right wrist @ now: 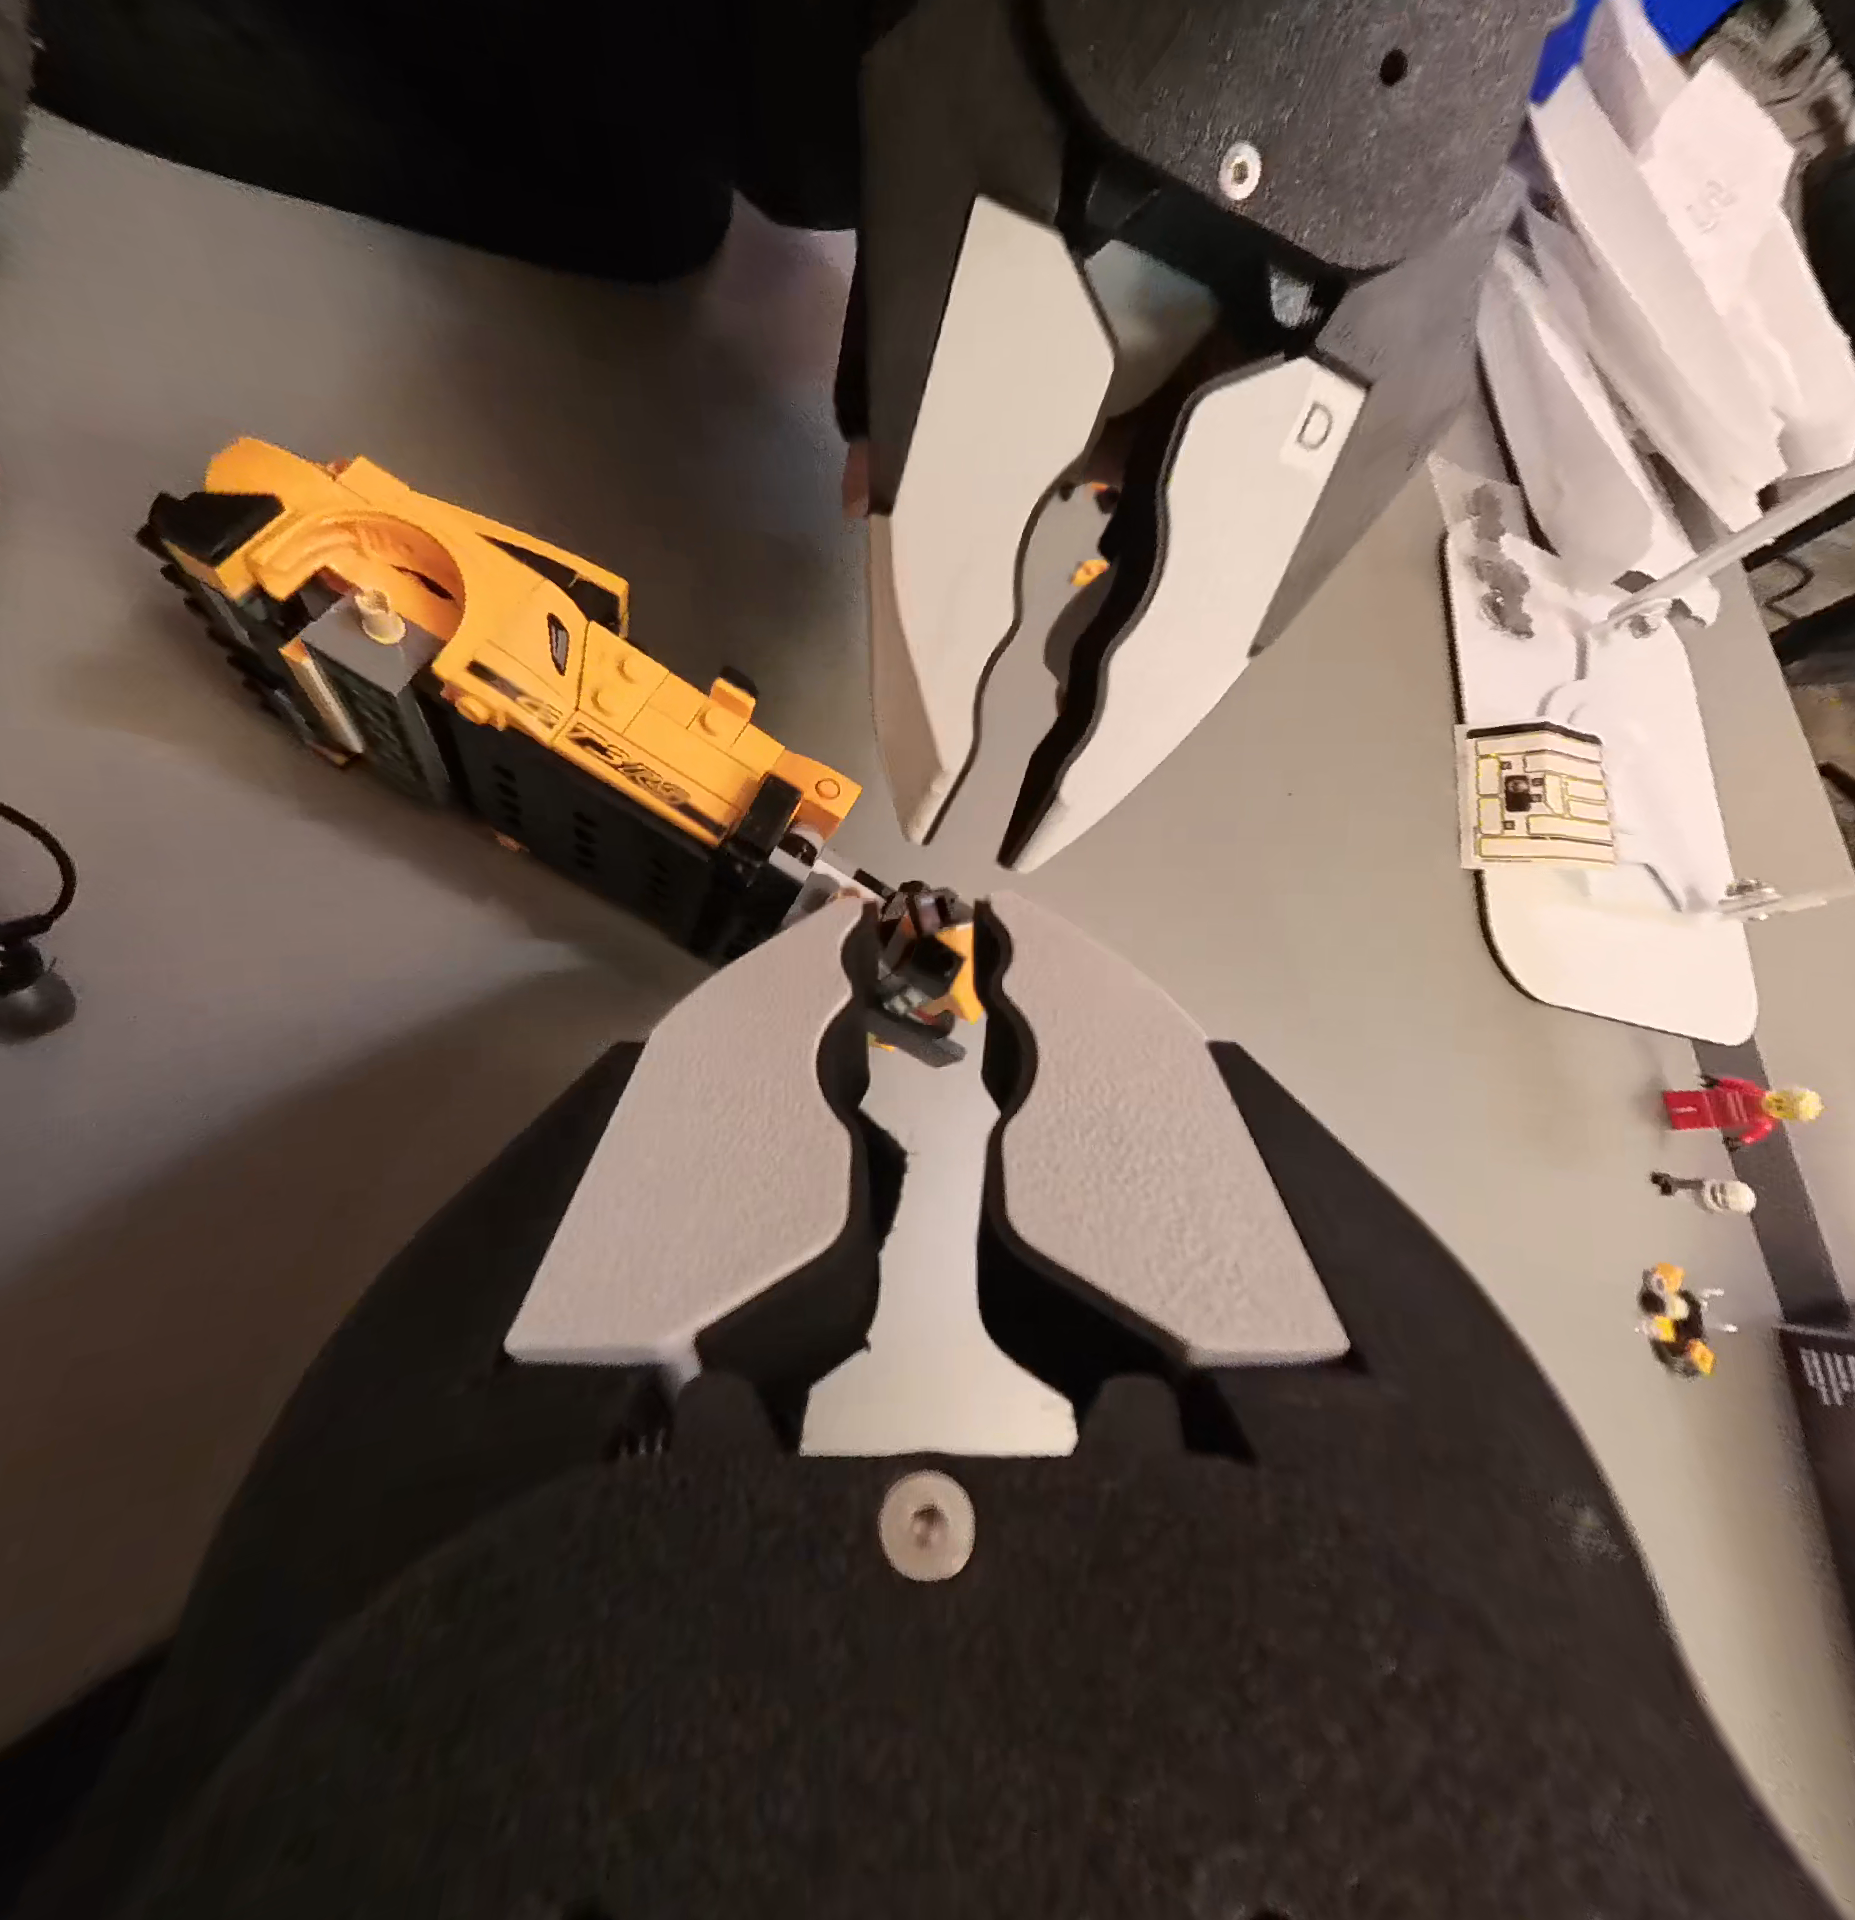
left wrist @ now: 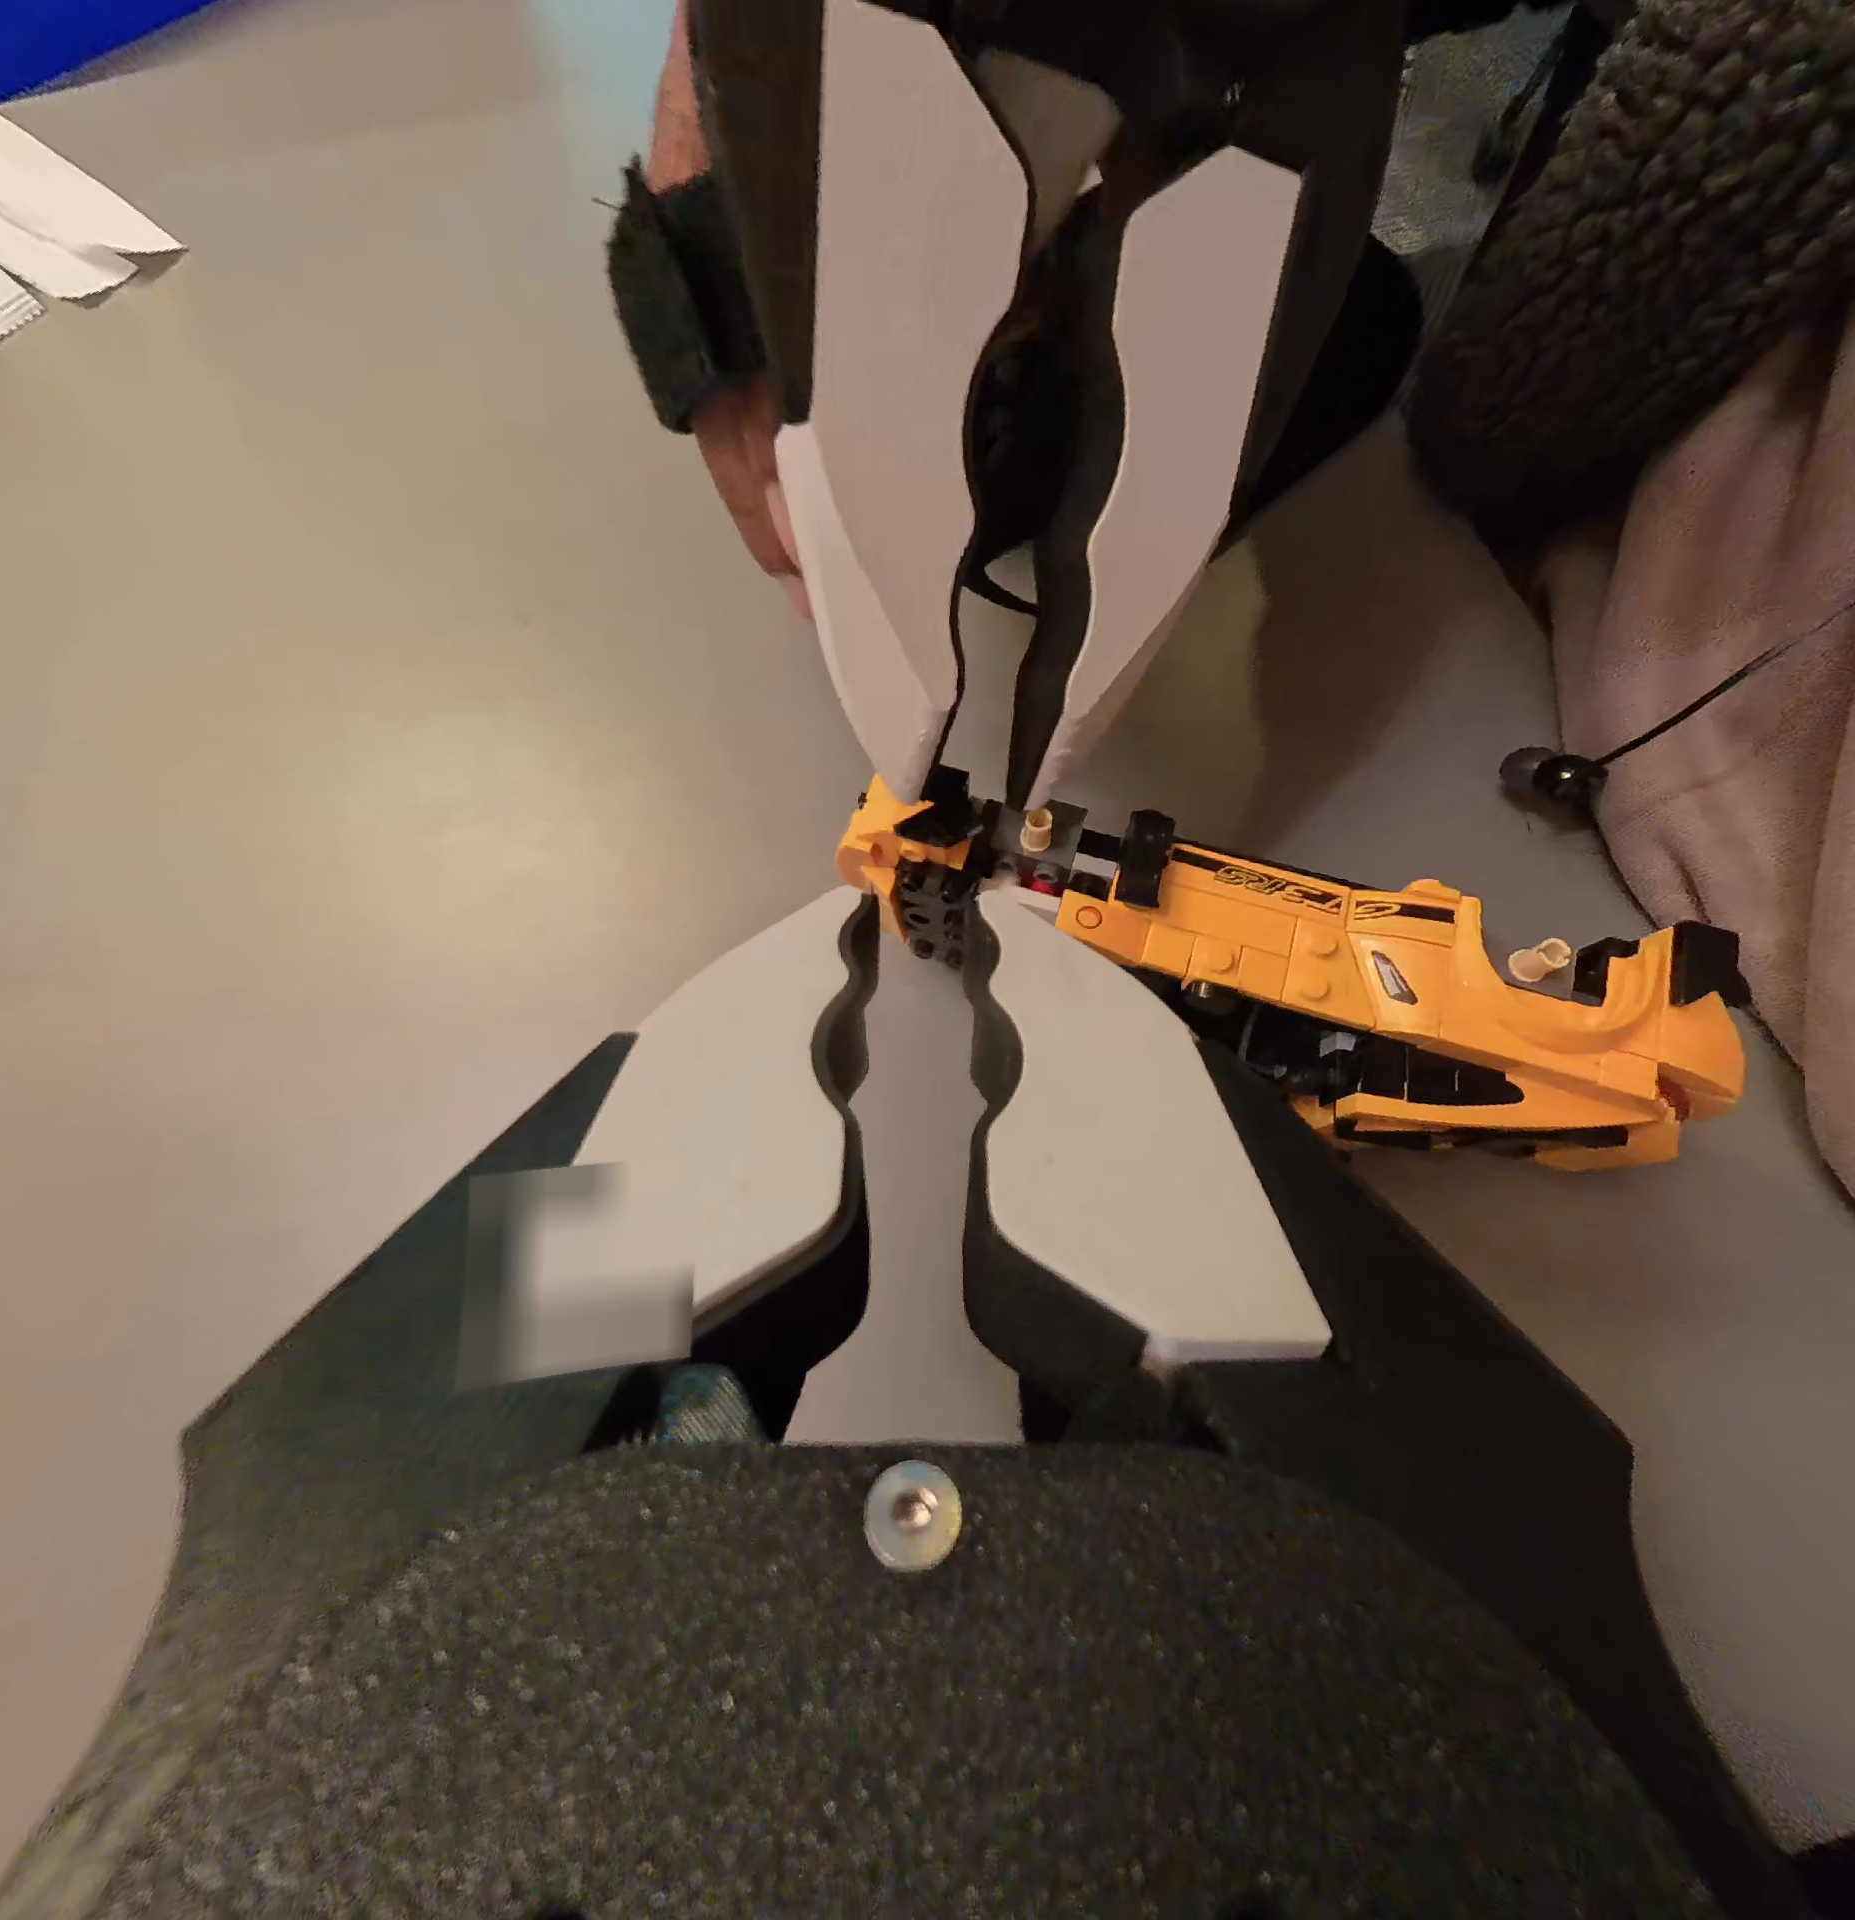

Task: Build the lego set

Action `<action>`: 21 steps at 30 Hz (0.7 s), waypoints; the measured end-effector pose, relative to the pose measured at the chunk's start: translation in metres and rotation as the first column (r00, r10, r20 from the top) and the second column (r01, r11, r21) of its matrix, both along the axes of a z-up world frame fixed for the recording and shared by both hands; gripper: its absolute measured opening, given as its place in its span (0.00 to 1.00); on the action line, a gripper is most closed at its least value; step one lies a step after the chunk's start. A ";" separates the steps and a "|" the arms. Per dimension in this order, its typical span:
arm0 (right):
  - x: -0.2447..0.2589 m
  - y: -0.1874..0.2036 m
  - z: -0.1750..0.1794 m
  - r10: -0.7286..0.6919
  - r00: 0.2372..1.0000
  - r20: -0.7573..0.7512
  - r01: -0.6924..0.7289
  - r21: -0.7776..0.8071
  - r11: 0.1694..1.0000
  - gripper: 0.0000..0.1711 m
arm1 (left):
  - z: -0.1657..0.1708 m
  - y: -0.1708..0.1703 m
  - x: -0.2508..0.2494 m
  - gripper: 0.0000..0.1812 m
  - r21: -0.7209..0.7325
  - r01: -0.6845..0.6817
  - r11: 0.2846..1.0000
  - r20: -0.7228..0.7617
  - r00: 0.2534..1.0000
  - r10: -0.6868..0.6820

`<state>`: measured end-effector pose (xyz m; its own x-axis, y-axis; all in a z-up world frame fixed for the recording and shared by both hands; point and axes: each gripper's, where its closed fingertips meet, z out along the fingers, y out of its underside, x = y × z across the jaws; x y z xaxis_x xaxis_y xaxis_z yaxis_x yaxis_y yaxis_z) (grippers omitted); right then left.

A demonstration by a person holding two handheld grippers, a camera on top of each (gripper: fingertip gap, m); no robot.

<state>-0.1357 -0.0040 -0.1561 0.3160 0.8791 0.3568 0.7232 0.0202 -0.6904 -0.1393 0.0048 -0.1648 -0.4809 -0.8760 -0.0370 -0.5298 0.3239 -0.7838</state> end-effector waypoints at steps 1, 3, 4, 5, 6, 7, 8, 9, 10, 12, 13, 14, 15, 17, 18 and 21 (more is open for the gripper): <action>-0.001 0.001 0.001 0.010 1.000 0.005 -0.010 -0.010 1.000 0.10 | -0.001 -0.002 0.000 0.08 -0.003 0.005 1.000 0.001 1.000 -0.005; -0.002 0.003 0.001 0.020 0.999 0.028 -0.019 -0.024 1.000 0.10 | -0.002 -0.004 0.002 0.08 -0.012 0.010 1.000 0.006 1.000 -0.010; -0.002 0.004 -0.001 0.023 0.999 0.045 -0.022 -0.032 0.999 0.10 | -0.002 -0.005 0.002 0.08 -0.017 0.010 1.000 0.010 1.000 -0.010; -0.001 0.004 -0.004 0.025 0.998 0.062 -0.022 -0.042 0.999 0.08 | -0.001 -0.005 0.002 0.08 -0.022 0.012 1.000 0.013 1.000 -0.012; -0.001 0.005 -0.006 0.024 0.997 0.074 -0.021 -0.050 0.999 0.07 | -0.001 -0.006 0.002 0.08 -0.024 0.012 1.000 0.014 1.000 -0.011; -0.001 0.005 -0.006 0.022 0.997 0.073 -0.019 -0.051 0.999 0.07 | -0.001 -0.006 0.002 0.08 -0.023 0.010 1.000 0.015 1.000 -0.010; -0.001 0.006 -0.006 0.020 0.997 0.072 -0.016 -0.053 0.998 0.07 | -0.001 -0.006 0.002 0.07 -0.025 0.010 1.000 0.016 1.000 -0.009; -0.001 0.006 -0.006 0.016 0.997 0.070 -0.012 -0.055 0.998 0.07 | -0.001 -0.006 0.002 0.07 -0.028 0.010 1.000 0.019 1.000 -0.010; -0.001 0.006 -0.006 0.013 0.998 0.069 -0.009 -0.054 0.999 0.07 | 0.000 -0.006 0.002 0.07 -0.031 0.011 0.999 0.023 1.000 -0.010; -0.001 0.005 -0.005 0.006 0.998 0.061 -0.003 -0.048 0.999 0.06 | 0.001 -0.006 0.002 0.07 -0.037 0.011 0.999 0.029 1.000 -0.010; 0.000 0.005 -0.005 -0.001 0.999 0.053 0.004 -0.050 0.999 0.06 | 0.002 -0.005 0.002 0.08 -0.033 0.007 0.999 0.035 0.999 -0.006; 0.001 0.005 -0.004 -0.011 0.999 0.036 0.013 -0.053 0.999 0.06 | 0.003 -0.005 0.002 0.08 -0.029 0.004 1.000 0.042 0.999 -0.003; 0.002 0.004 -0.002 -0.024 1.000 0.008 0.024 -0.060 0.998 0.05 | 0.004 -0.004 0.003 0.08 -0.029 0.001 1.000 0.050 0.999 0.001; 0.003 0.004 0.002 -0.063 0.995 -0.075 0.056 -0.100 0.993 0.05 | 0.008 -0.004 0.004 0.08 -0.029 -0.006 1.000 0.071 0.997 0.009; 0.005 0.004 0.004 -0.089 0.989 -0.122 0.075 -0.118 0.990 0.05 | 0.009 -0.005 0.005 0.08 -0.027 -0.009 1.000 0.082 0.997 0.011; 0.005 0.004 0.024 -0.181 0.911 -0.371 0.105 -0.216 0.971 0.05 | 0.018 -0.006 0.011 0.10 -0.011 -0.026 1.000 0.146 0.989 0.027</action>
